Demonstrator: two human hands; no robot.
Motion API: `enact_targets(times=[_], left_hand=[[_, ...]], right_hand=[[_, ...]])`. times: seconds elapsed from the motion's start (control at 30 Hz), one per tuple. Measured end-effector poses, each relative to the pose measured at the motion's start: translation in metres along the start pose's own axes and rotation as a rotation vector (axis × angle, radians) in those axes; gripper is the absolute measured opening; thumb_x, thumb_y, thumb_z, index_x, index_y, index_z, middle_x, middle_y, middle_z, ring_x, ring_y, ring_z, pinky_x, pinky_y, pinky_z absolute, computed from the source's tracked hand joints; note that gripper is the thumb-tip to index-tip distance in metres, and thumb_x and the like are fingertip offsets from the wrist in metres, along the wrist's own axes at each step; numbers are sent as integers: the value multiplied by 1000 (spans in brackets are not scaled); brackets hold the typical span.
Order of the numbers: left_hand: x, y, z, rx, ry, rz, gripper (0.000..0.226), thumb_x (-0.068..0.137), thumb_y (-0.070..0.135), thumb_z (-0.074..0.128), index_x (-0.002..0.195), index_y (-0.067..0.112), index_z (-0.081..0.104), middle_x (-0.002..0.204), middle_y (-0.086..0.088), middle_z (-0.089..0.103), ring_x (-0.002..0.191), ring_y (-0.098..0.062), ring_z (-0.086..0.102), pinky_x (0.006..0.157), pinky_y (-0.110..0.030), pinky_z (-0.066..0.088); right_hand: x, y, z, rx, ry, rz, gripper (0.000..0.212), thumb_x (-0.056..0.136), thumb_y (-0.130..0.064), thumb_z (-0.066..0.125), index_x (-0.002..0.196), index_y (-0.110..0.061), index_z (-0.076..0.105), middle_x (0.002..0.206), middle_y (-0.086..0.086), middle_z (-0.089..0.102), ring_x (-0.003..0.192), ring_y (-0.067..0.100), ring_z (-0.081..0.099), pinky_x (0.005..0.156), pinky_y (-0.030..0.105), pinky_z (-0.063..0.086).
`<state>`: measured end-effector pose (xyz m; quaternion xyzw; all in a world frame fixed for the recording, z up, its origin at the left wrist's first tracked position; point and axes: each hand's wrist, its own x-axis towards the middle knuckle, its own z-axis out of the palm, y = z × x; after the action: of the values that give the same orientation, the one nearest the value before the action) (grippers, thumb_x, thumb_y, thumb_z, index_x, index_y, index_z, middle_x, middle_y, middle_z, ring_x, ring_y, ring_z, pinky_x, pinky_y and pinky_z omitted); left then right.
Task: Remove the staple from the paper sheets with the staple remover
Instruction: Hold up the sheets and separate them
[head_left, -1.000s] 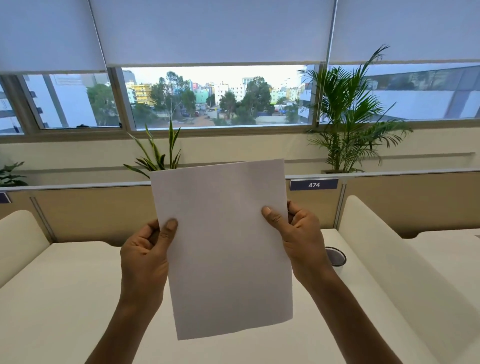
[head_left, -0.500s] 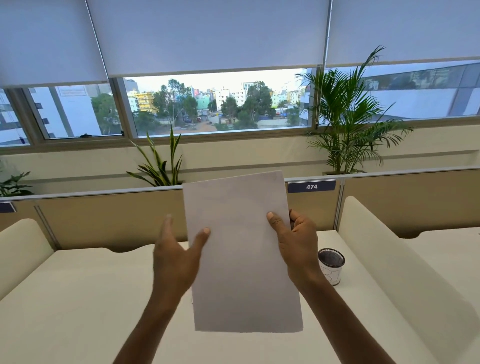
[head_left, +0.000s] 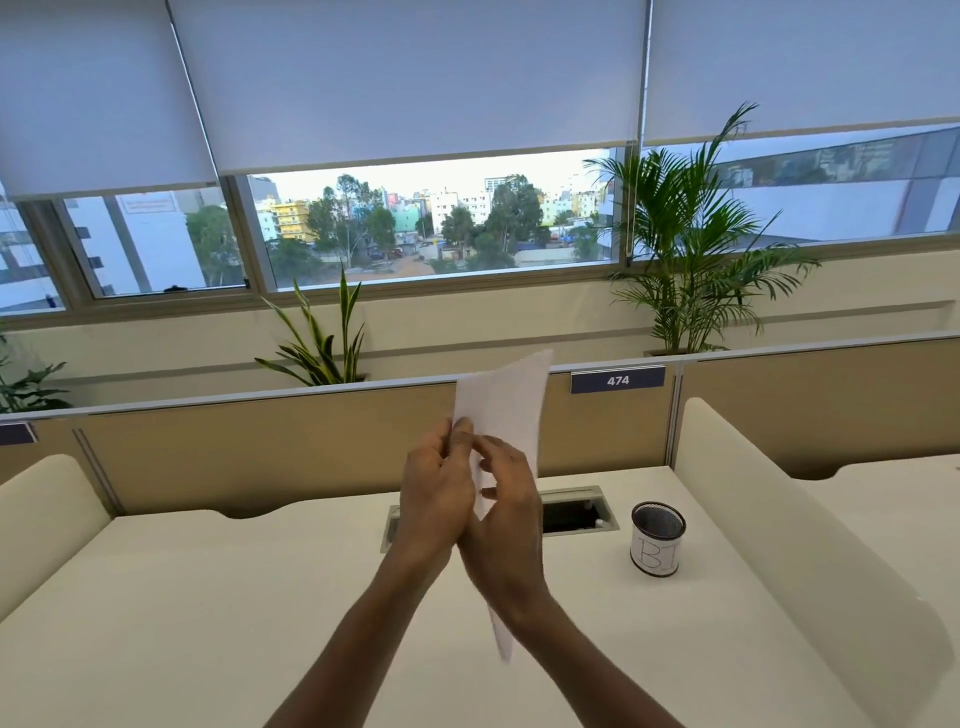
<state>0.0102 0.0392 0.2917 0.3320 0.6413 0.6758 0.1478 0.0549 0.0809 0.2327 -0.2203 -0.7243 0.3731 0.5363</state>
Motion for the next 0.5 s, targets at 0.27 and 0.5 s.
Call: enact_targets(times=[0.27,0.5], left_hand=[[2,13,-25,-84,49,59,26,100,34,41,98,30,66,92,2,76,87,-23,73,76,-47,60],[1,21,-44,-164,-2,52,27,100,30,41,109,22,65,90,7,76,80,-12,73,60,-24,57]], right_hand=[[28,13,-55,-62,203,35,71,76,-38,80,136,-17,47,131,3,47,123,21,47,100,46,48],[70,26,-114,483,-174,331,58,75,-39,76,123,-12,58,110,7,73,97,34,72,73,42,61]])
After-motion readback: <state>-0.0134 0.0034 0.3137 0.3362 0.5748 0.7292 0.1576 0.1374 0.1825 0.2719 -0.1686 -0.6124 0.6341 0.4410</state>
